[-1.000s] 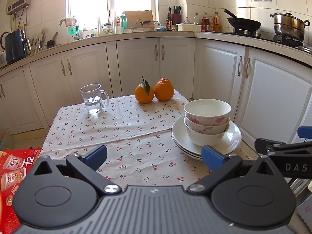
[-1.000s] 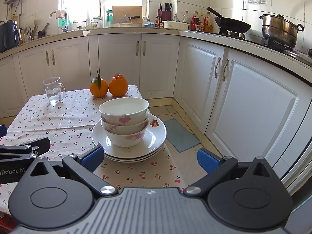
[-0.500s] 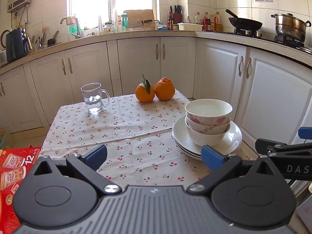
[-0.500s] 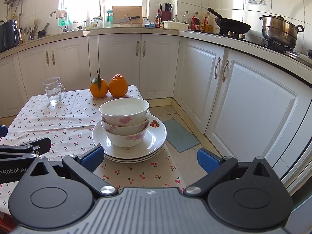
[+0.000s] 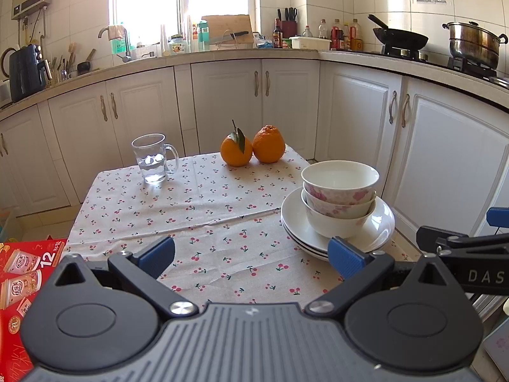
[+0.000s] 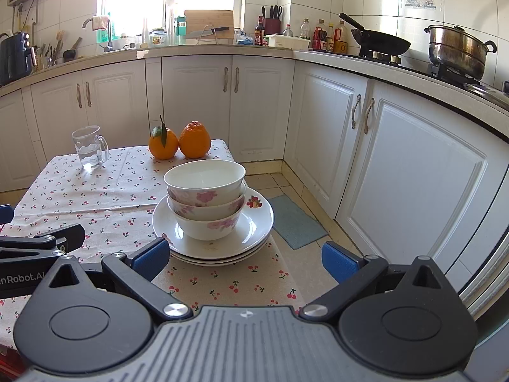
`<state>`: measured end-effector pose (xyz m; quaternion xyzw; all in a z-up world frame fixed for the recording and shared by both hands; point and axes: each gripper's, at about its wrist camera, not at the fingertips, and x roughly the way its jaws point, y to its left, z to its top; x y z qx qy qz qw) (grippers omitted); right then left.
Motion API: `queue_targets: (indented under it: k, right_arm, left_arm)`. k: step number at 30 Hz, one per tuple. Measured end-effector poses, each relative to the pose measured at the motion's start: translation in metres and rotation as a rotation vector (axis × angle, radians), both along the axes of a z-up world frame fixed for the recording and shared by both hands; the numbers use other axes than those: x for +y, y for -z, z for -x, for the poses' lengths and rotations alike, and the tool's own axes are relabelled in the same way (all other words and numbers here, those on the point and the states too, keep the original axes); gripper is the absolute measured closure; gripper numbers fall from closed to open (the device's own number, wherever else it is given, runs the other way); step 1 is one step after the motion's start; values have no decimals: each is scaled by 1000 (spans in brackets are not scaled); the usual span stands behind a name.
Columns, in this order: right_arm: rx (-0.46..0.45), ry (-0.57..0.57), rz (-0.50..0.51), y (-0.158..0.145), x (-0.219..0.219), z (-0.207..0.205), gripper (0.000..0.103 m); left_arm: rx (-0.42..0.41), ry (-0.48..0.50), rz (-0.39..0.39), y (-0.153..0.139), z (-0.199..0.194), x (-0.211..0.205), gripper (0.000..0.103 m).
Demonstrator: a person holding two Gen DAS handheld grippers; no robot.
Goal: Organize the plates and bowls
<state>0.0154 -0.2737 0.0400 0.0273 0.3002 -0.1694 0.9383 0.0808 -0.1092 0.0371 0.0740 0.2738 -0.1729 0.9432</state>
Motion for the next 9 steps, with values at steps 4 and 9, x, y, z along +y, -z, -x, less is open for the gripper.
queue_targets:
  k: [4,9]
  right_arm:
    - [1,0,-1,0,0,0,0]
    - [0,2,-1,0,0,1,0]
  left_arm:
    - [1,1,0,1,1,-1,1]
    - [3,4,-3,2,0,-2,1]
